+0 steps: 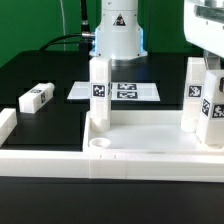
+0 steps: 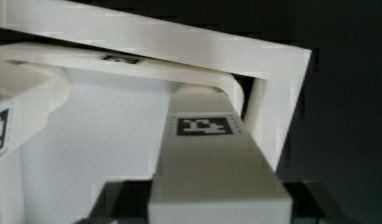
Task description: Assemble desk
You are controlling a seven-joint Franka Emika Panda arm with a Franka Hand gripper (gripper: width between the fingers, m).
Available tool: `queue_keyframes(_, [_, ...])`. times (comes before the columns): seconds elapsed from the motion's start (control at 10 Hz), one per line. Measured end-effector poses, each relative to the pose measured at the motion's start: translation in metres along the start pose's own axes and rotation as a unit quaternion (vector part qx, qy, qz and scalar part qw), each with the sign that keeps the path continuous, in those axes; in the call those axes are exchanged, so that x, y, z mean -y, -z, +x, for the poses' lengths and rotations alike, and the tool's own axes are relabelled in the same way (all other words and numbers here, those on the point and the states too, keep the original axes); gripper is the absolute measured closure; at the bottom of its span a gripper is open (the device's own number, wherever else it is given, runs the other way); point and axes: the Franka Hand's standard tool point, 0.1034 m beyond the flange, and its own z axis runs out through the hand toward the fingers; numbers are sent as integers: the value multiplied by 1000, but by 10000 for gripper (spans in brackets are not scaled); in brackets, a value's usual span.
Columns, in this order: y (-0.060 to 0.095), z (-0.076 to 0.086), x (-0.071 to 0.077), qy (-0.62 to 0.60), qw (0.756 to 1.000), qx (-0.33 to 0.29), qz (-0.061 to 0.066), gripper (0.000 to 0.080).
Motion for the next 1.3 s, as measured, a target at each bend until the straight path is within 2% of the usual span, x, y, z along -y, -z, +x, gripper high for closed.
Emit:
queue_keyframes(0.1, [0, 0, 0, 5, 1000, 0, 0, 509])
queue_keyframes(0.2, [0, 1, 0, 25, 1000, 0, -2, 326])
queue_keyframes(0.3, [1, 3, -4, 63, 998, 2, -21, 211])
queue_keyframes(0.4, [1, 2, -2, 65, 998, 3, -17, 211])
queue_keyframes(0.5, [1, 2, -2, 104, 994, 3, -18, 162])
queue_keyframes(0.8, [0, 3, -3, 227, 974, 4, -19, 153])
queue_keyframes(1.2, [0, 1, -5, 428, 903, -19, -37, 151])
queue_keyframes(1.3, [-2, 1, -5, 467, 883, -21, -36, 151])
